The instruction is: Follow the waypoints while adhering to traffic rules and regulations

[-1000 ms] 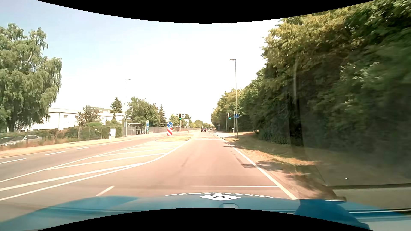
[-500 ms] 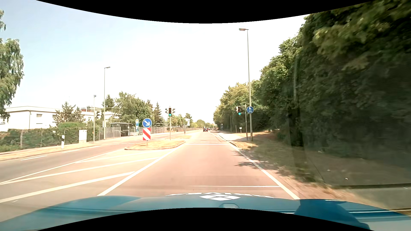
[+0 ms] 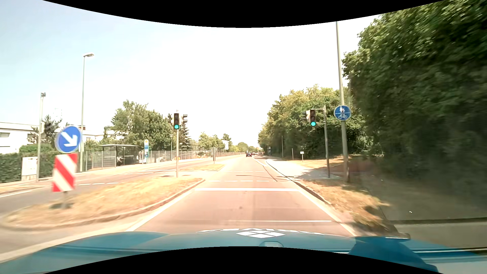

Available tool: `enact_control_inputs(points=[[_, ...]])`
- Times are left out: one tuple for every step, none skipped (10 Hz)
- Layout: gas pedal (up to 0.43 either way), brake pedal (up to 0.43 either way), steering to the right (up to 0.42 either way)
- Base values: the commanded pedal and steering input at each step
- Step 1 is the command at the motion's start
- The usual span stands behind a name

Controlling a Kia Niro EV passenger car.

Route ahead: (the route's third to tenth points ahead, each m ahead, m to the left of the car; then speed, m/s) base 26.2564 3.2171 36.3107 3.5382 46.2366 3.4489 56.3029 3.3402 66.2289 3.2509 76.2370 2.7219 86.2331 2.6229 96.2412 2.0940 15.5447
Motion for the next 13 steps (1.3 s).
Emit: enact_control_inputs(points=[[0.197, 0.000, -0.018], [0.169, 0.000, -0.017], [0.169, 0.000, -0.017], [0.169, 0.000, -0.016], [0.169, 0.000, -0.015], [0.169, 0.000, -0.012], [0.169, 0.000, -0.012], [0.169, 0.000, -0.012], [0.169, 0.000, -0.011], [0.169, 0.000, -0.011], [0.169, 0.000, -0.011], [0.177, 0.000, -0.010], [0.177, 0.000, -0.009]])
